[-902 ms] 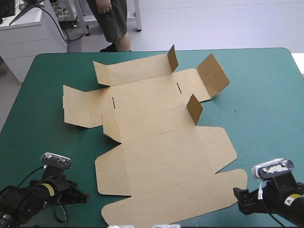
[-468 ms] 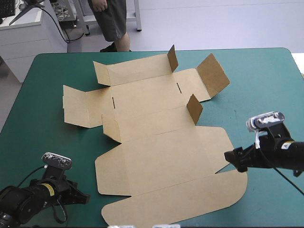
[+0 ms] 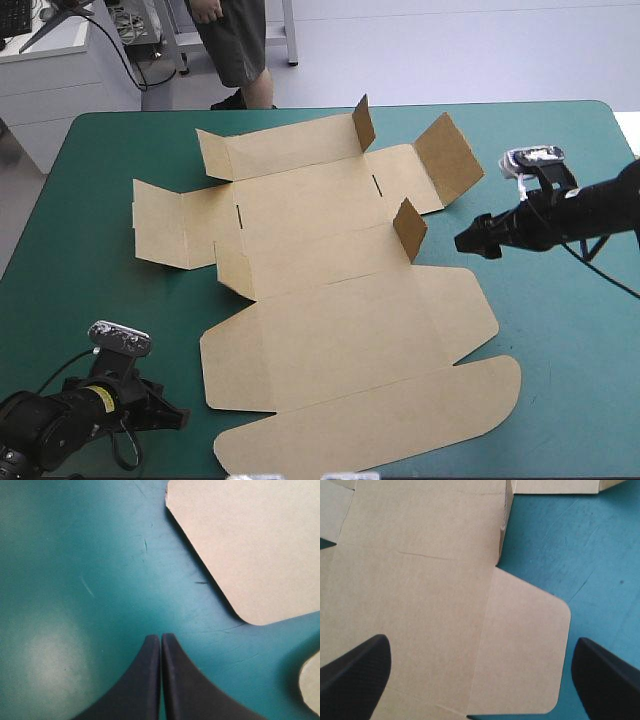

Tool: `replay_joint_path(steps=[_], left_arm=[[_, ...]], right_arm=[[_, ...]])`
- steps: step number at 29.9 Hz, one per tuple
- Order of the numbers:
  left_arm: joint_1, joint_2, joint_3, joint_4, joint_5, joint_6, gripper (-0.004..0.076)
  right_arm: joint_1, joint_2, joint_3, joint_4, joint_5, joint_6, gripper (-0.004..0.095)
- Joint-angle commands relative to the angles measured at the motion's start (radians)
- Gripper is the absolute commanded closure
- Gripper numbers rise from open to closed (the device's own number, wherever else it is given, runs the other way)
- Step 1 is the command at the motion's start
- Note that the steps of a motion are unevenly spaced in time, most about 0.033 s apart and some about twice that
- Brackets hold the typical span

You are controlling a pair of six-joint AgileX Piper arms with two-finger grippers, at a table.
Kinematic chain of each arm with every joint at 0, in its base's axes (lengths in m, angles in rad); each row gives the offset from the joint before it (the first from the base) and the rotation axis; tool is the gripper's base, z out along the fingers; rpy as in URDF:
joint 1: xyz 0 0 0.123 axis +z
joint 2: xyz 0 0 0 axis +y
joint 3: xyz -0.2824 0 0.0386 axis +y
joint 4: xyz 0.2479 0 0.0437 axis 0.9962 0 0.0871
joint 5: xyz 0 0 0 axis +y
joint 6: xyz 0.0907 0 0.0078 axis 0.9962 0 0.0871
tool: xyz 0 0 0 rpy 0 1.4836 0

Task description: Fold the box

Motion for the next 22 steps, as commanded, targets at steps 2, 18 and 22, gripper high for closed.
replay_joint_path(steps=[2, 18, 22], left_arm=[[-0.002, 0.003, -0.028, -0.016, -0.035, -0.003, 0.0732], [-0.002, 0.003, -0.028, -0.014, -0.035, -0.003, 0.0732], [-0.002, 0.003, -0.028, -0.014, -0.035, -0.003, 0.0732]], right_arm=[[0.06, 0.093, -0.144, 0.02, 0.01, -0.014, 0.0003], [0.289, 0.531, -0.507, -0.208, 0.009, 0.106, 0.0021], [0.292, 0.585, -0.52, -0.197, 0.009, 0.106, 0.0077]])
